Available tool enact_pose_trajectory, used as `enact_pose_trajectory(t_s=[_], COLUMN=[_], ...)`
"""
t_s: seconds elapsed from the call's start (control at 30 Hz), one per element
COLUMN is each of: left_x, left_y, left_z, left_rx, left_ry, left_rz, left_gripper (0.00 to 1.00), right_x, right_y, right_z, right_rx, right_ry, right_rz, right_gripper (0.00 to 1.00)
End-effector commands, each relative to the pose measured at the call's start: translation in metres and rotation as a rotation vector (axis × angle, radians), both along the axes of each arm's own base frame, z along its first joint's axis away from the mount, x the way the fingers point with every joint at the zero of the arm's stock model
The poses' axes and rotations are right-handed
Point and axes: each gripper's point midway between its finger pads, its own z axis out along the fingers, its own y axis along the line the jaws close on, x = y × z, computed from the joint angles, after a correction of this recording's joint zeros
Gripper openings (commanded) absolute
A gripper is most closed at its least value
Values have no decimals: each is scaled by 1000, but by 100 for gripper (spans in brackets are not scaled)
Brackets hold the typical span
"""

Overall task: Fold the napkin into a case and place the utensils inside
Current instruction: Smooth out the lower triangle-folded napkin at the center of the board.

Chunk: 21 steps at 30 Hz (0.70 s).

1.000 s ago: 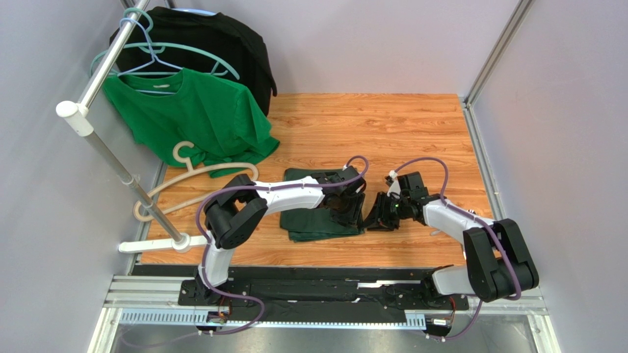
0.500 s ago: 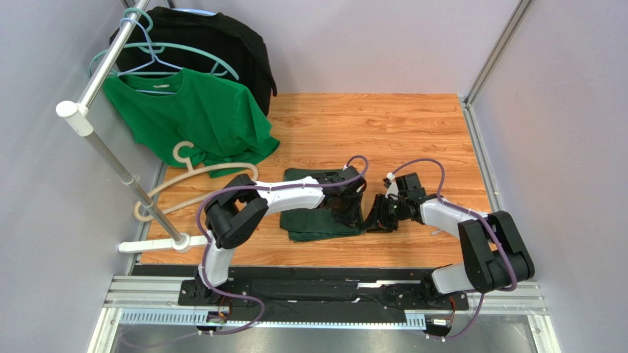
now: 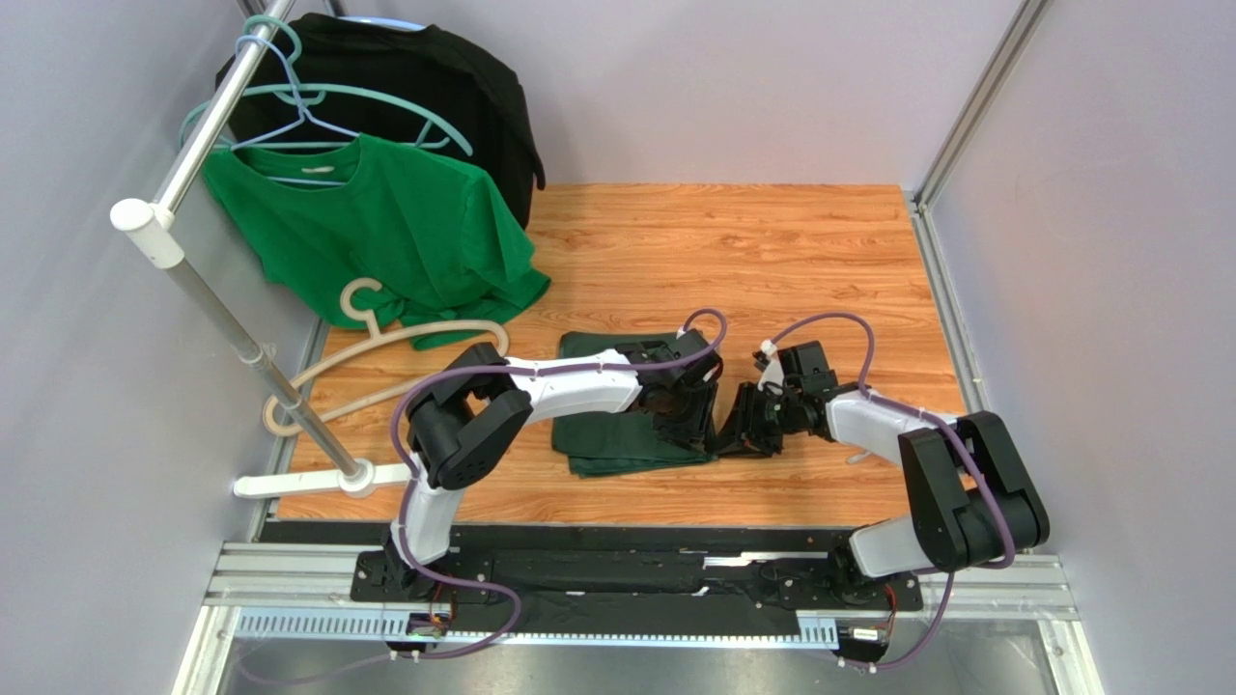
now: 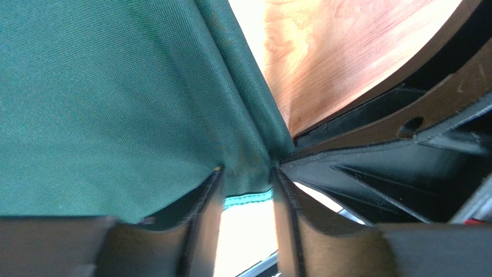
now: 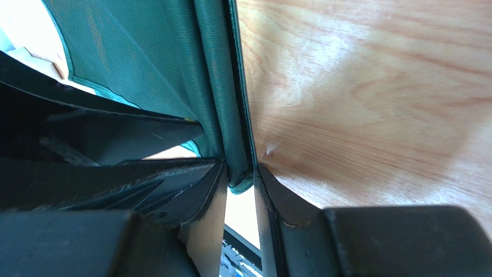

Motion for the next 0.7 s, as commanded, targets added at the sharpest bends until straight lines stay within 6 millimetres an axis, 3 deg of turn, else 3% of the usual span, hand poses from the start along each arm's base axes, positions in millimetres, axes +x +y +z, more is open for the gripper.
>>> enact_pose_trajectory(t_s=[0.0, 0.1, 0.2, 0.3, 0.47, 0.6, 0.67], left_x=[-7, -4, -2, -1, -2, -5, -6], left_y=[-3, -3, -4, -3, -7, -13, -17], left_z=[-10, -5, 0, 7, 24, 34, 39], left_rx=[13, 10, 12, 8, -24, -54, -68], left_ry=[16, 1, -10, -19, -23, -15, -17], left_rz=[-11, -10, -12, -13, -23, -26, -31], left_gripper=[38, 25, 19, 2, 0, 0, 0], right_x=[2, 1, 1, 0, 0, -2, -4], right_y=[2, 3, 3, 3, 5, 5, 5], right_z=[-1, -1, -2, -4, -2, -3, -4], right_rx=[-2, 0, -3, -5, 4, -5, -6], right_ry=[-31, -30, -27, -22, -24, -20, -17], right_rz=[17, 21, 18, 20, 24, 26, 24], right_gripper=[29, 28, 27, 24, 14, 1, 0])
